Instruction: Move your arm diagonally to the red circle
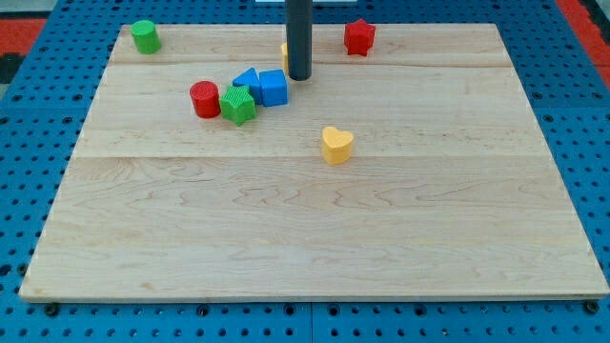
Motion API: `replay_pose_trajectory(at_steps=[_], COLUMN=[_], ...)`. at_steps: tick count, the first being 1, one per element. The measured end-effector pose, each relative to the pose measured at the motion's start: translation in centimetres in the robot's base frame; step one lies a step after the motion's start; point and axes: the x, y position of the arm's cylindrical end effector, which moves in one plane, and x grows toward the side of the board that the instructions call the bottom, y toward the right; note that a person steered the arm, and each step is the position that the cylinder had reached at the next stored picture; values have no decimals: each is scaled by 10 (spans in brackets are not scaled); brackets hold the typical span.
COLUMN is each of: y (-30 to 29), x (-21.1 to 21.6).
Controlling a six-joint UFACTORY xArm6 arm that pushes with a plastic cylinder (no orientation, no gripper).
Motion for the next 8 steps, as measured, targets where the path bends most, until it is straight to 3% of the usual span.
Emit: replay_pose_trajectory(at_steps=[1, 5, 7, 8], y=[-10, -28, 58, 49], x=[-34, -19, 14, 15])
